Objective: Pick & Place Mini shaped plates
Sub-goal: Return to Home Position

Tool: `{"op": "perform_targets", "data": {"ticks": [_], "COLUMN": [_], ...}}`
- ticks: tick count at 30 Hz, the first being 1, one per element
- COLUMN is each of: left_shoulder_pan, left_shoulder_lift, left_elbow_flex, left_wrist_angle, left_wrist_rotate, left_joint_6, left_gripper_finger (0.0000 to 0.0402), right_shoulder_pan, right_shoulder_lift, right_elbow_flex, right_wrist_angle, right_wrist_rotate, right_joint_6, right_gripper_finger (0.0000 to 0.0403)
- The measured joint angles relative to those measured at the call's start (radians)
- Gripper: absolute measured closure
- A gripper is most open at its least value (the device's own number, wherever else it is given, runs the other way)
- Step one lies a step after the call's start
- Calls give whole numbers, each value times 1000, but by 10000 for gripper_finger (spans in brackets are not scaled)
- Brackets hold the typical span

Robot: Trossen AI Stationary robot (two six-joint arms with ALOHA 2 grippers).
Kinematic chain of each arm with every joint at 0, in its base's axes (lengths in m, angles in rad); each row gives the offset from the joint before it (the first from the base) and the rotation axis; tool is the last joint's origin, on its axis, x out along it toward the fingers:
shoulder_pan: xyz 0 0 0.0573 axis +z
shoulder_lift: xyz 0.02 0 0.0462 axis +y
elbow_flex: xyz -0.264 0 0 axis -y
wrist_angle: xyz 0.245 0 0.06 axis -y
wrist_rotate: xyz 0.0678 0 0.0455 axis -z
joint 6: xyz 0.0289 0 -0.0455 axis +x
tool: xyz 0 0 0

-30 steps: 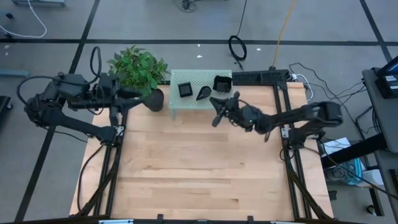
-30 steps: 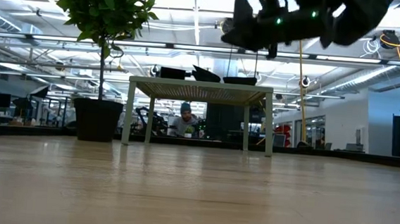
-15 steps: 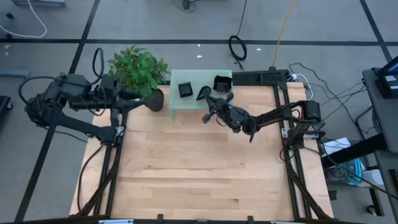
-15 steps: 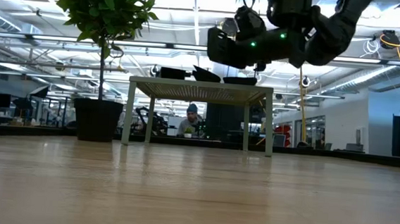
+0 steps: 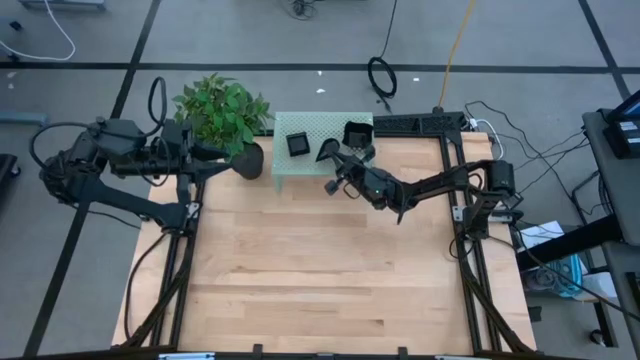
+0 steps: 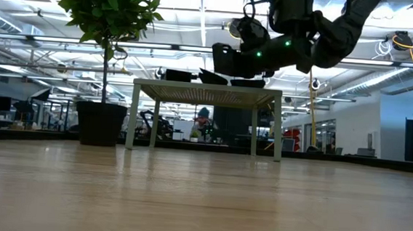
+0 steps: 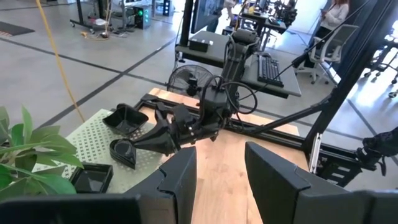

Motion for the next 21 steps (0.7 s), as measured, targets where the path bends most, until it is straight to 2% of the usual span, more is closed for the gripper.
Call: {"op": "perform_targets", "data": {"ticks": [21], "left_shoulder_pan": [0], "left_shoulder_lift": [0], "left_elbow_flex": [0], "left_wrist_angle": [0], "left_wrist_rotate": [0], "left_joint_6": [11], "left_gripper_finger": [261], "right_shoulder_pan": [-18], "right_shoulder_lift": [0], "right_elbow_flex": [0], "right_wrist_angle": [-45], "right_wrist_rotate": [-4], "right_joint_6": [-91], "right_gripper_finger": [383]}}
